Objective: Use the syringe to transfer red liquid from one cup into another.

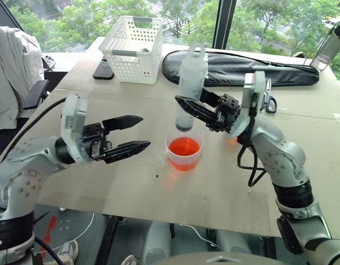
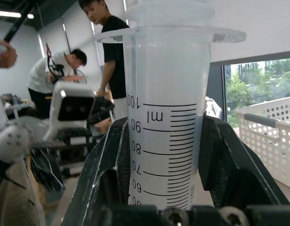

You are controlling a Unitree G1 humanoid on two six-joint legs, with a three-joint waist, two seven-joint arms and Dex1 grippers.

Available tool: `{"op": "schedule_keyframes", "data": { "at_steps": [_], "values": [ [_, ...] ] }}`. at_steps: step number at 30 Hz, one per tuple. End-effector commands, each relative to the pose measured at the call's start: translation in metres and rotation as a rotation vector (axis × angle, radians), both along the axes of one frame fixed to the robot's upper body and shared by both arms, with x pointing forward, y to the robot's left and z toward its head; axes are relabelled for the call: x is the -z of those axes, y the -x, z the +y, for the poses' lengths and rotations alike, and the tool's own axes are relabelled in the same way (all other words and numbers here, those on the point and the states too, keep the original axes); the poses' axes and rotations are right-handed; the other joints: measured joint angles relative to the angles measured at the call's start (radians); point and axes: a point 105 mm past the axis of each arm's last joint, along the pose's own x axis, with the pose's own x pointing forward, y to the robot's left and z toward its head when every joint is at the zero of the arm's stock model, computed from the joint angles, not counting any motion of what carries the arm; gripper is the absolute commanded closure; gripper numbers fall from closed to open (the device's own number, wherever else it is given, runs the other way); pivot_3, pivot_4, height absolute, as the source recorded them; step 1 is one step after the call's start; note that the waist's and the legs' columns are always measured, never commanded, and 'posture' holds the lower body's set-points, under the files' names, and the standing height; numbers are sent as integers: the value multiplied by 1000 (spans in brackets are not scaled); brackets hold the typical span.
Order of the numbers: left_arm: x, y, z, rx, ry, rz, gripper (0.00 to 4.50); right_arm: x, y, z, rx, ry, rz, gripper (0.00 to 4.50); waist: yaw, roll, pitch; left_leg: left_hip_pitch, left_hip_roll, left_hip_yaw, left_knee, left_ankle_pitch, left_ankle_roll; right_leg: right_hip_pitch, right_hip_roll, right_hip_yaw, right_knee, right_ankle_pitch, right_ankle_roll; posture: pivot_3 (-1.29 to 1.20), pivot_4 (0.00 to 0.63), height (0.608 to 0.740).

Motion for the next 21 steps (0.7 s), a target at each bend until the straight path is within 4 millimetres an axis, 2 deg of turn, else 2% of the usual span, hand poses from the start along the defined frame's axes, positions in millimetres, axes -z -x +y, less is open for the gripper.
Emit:
{"op": "schedule_keyframes", "data": {
  "at_steps": [1, 6, 10, 15, 18, 19, 21],
  "values": [
    [-16, 1, 2, -2, -3, -52, 0, 9, 5, 3, -15, 10, -44, 2983, 0, 0, 0, 0, 0, 0, 0, 0, 0, 0, 0, 0, 0, 0, 0, 0, 150, 724],
    [-22, -5, 3, -12, -14, -62, 0, 31, 0, 5, 4, 50, -37, 2983, -2, 0, 0, 1, 0, 0, 1, 0, 0, 0, 0, 0, 1, -1, -1, 0, 150, 724],
    [-28, -12, 4, -23, -23, -71, 0, 33, -6, 6, 26, 55, -43, 2984, -2, 0, 0, 1, 0, 0, 1, 0, 0, 0, 0, 0, 2, -1, -1, 0, 150, 724],
    [-51, -19, -2, 5, -6, -86, 0, 37, -10, 8, 53, 76, -64, 2984, 0, -1, 0, 1, 0, 0, 1, 0, 0, 0, 0, 0, 2, 0, 0, 0, 150, 724],
    [-66, -19, -16, 60, -3, -116, 906, 38, -9, 9, 51, 81, -67, 2984, 1, -1, 0, 1, -1, 0, 1, 0, 0, 0, 0, 0, 2, 0, 1, 0, 150, 724],
    [-69, -19, -22, 77, -8, -129, 1346, 38, -9, 10, 52, 84, -70, 2985, 0, -1, 0, 1, -1, 0, 1, 0, 0, 0, 0, 0, 2, 0, 1, 0, 150, 724],
    [-74, -19, -34, 114, 6, -136, 1362, 38, -9, 10, 54, 88, -76, 2985, 0, -1, 0, 1, -1, 0, 1, 0, 0, 0, 0, 0, 2, 1, 1, 0, 150, 724]
  ]
}}
